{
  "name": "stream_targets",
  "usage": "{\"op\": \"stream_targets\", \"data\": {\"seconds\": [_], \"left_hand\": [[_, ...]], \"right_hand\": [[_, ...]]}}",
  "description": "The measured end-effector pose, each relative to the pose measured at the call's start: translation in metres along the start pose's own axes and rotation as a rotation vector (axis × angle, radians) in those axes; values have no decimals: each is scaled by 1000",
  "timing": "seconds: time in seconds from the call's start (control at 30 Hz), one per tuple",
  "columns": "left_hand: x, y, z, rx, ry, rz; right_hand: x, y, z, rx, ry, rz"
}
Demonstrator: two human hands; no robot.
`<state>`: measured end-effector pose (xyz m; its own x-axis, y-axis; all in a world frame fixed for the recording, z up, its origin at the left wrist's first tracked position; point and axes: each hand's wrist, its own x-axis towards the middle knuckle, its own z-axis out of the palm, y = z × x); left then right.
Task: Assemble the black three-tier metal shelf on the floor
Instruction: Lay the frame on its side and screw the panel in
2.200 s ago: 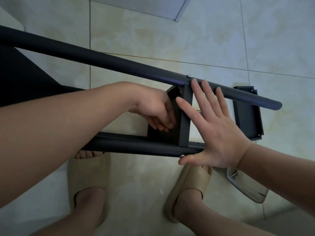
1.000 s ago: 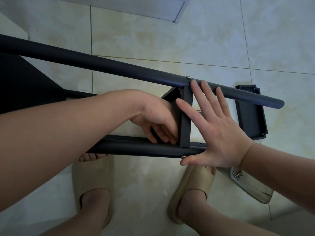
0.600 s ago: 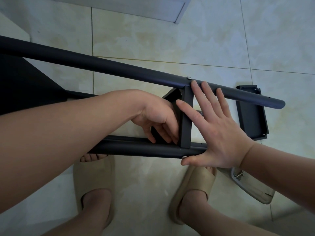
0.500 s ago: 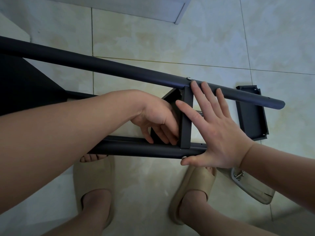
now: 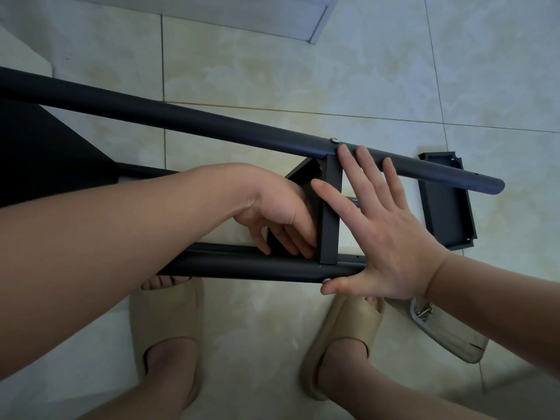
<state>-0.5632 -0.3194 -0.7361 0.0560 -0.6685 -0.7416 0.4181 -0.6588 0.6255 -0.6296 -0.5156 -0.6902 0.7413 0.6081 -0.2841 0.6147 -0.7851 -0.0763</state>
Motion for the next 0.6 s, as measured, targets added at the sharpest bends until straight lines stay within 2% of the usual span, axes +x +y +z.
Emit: {"op": "stream_targets", "data": {"seconds": [0.6], "left_hand": [[3, -2, -1, -44, -22, -5]], "right_hand": [[-1, 1, 1, 2, 19, -6]]}}
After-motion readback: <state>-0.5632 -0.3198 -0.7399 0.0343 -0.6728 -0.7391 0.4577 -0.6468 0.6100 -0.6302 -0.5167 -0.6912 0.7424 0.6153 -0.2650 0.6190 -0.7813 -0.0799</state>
